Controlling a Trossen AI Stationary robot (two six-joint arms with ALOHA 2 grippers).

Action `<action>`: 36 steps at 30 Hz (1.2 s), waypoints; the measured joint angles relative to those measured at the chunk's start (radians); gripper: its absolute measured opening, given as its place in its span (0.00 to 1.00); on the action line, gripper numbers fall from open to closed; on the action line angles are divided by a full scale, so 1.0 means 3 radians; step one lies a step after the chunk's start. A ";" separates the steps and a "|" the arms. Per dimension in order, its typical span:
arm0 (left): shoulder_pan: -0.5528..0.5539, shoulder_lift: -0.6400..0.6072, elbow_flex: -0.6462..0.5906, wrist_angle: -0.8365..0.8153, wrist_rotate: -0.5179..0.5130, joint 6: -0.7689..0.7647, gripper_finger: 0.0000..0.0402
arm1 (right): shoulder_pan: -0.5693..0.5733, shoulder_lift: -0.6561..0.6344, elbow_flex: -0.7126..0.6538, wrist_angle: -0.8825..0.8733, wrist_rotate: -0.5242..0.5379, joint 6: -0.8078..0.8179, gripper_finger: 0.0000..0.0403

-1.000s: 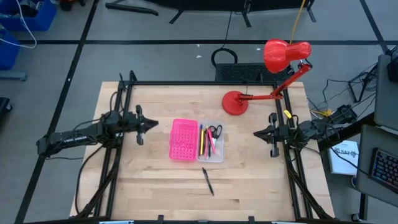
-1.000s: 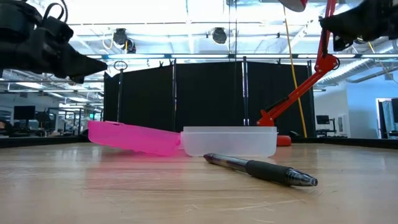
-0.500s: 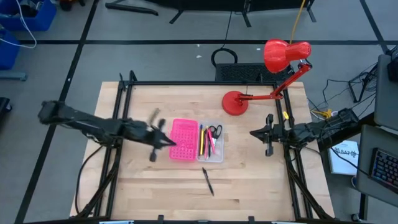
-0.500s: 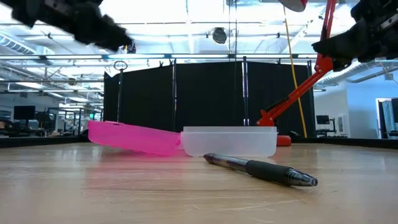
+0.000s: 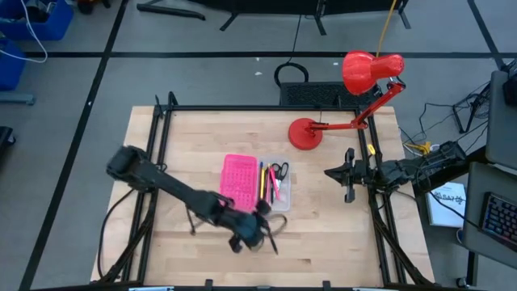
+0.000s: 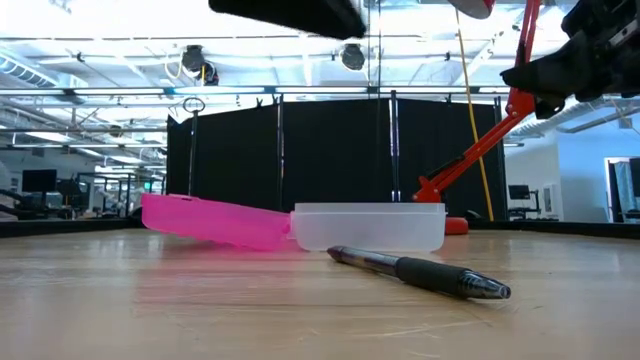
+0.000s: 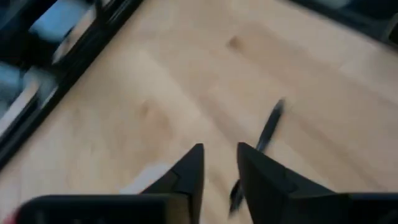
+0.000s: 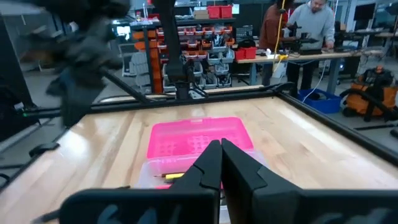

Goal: Pick & place school supplies into a supply box
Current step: Put the black pen into the pink supply box

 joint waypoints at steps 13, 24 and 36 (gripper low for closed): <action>-0.0133 0.0880 0.0587 -0.0169 0.0865 0.1050 0.59 | 0.0005 0.0004 0.0000 -0.0017 -0.0346 0.0101 0.00; 0.0289 0.1161 0.0587 -0.0086 0.1219 0.0789 0.58 | 0.0005 0.0033 0.0000 -0.0084 -0.0359 0.0101 0.00; 0.0449 0.1382 0.0605 -0.0245 0.1322 0.0510 0.57 | 0.0005 0.0147 -0.0001 -0.0114 -0.0360 0.0102 0.00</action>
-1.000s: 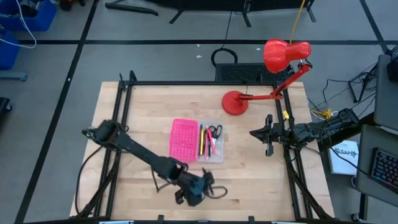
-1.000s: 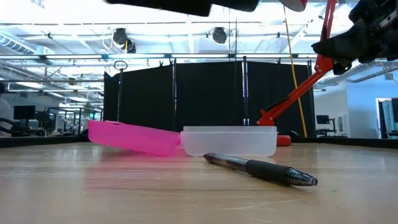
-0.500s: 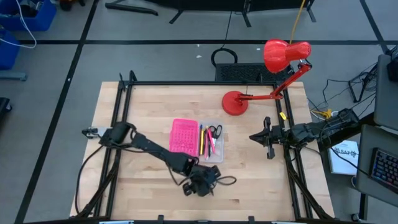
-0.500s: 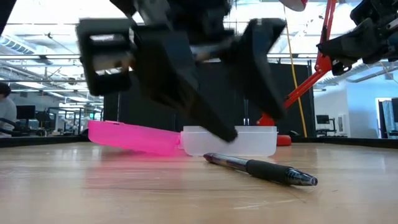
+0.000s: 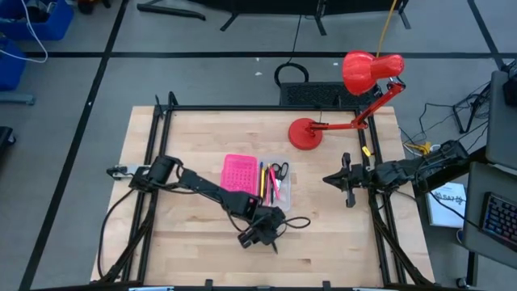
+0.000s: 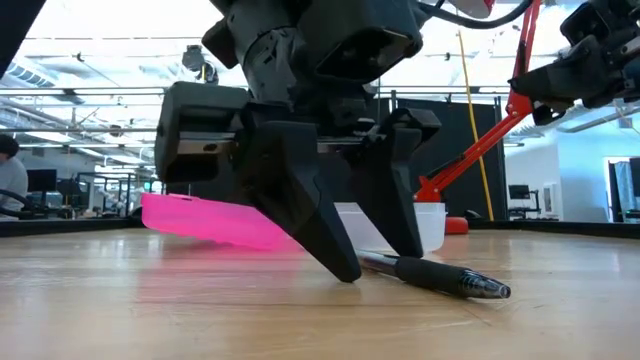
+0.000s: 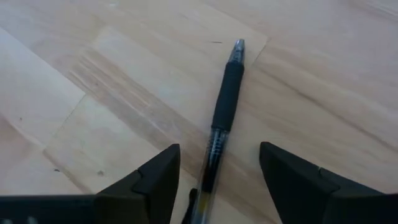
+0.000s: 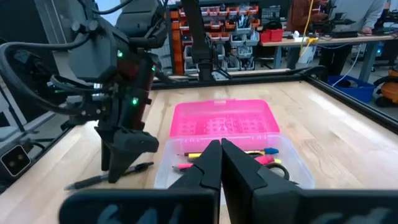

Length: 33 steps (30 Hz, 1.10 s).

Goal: Pick & place school supplies into a supply box
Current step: Put the black pen into the pink supply box

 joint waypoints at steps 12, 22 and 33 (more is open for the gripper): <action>-0.0024 0.0027 -0.0006 -0.0270 0.0019 -0.0232 0.07 | 0.0000 0.0062 0.0000 -0.0012 0.0001 0.0121 0.00; -0.0172 -0.0283 -0.0041 -0.0584 -0.0154 0.0123 0.07 | 0.0000 0.0070 0.0001 0.0066 0.0001 0.0123 0.00; -0.0102 -0.1247 -0.0031 -0.1202 -0.0492 0.1944 0.07 | 0.0000 0.0115 0.0001 0.0061 0.0009 0.0148 0.00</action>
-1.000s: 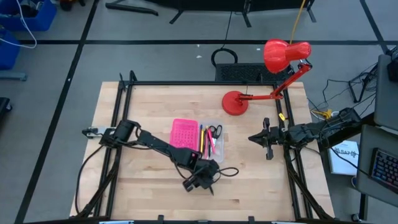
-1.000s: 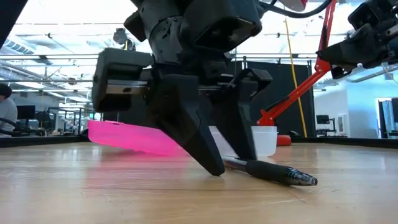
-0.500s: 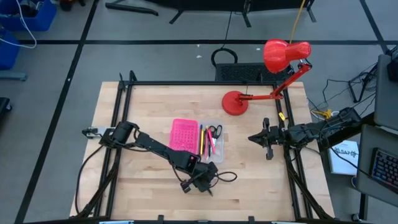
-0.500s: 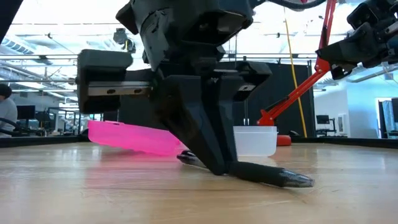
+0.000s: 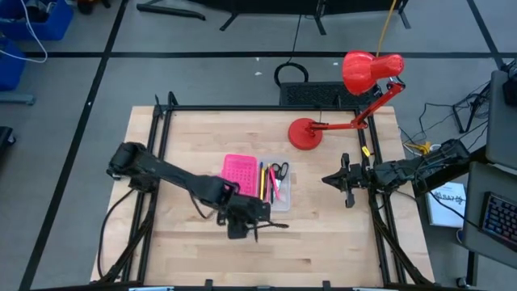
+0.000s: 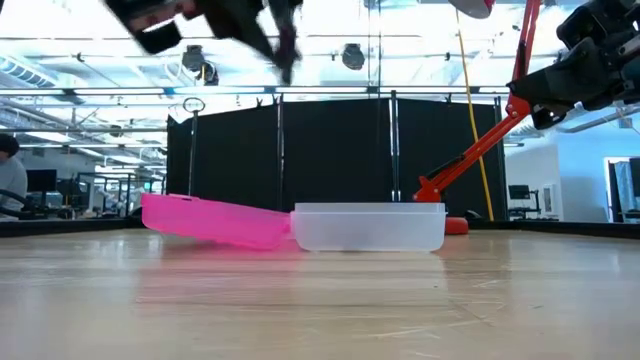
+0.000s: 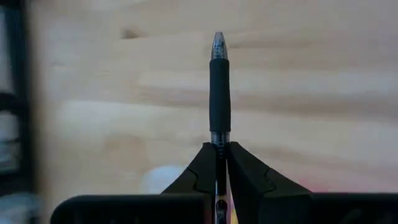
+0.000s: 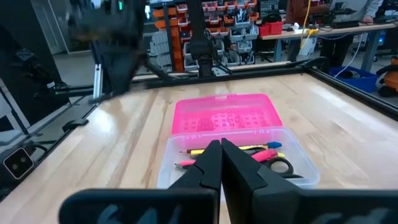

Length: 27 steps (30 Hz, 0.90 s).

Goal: Pick & place school supplies into a supply box
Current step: Put the black pen into the pink supply box

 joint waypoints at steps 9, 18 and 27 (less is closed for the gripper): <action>0.0619 -0.0047 0.0012 0.0064 0.0020 0.0957 0.07 | -0.0001 0.0012 0.0000 0.0104 0.0121 -0.0198 0.00; 0.1182 0.0397 0.0011 0.0293 0.0482 0.1485 0.06 | -0.0001 0.0049 0.0001 0.0243 0.0112 -0.0460 0.00; 0.1364 0.0738 0.0010 0.0348 0.0502 0.1867 0.06 | -0.0001 0.0078 0.0001 0.0350 0.0099 -0.0489 0.00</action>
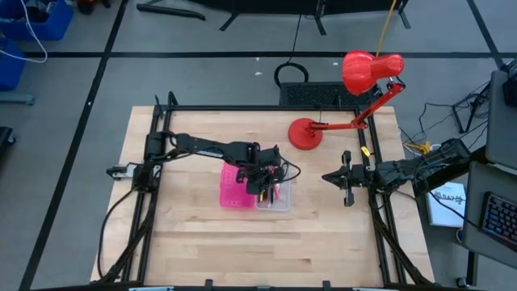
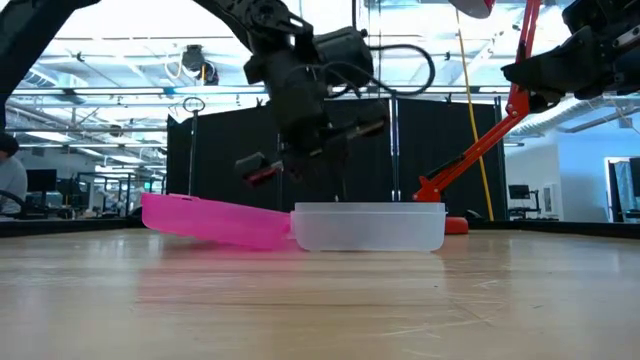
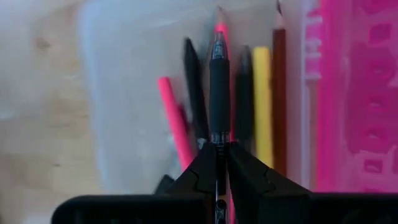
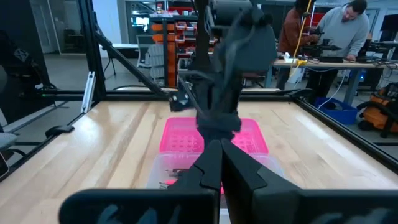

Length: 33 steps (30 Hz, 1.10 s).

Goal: Pick & place school supplies into a supply box
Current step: Put the black pen into the pink supply box, then return to Home Position

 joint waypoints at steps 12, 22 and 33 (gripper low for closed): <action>0.0055 -0.0002 0.0000 -0.0049 0.0132 -0.0139 0.22 | 0.0000 0.0000 0.0000 -0.0001 -0.0003 0.0064 0.00; -0.0067 -0.0209 0.0000 0.0020 0.0022 -0.0083 0.25 | 0.0000 -0.0001 0.0000 -0.0029 -0.0016 0.0113 0.00; -0.0492 -0.1908 -0.0271 -0.0559 0.0410 -0.2405 0.01 | 0.0001 -0.0073 0.0000 -0.0076 -0.0366 -0.0021 0.00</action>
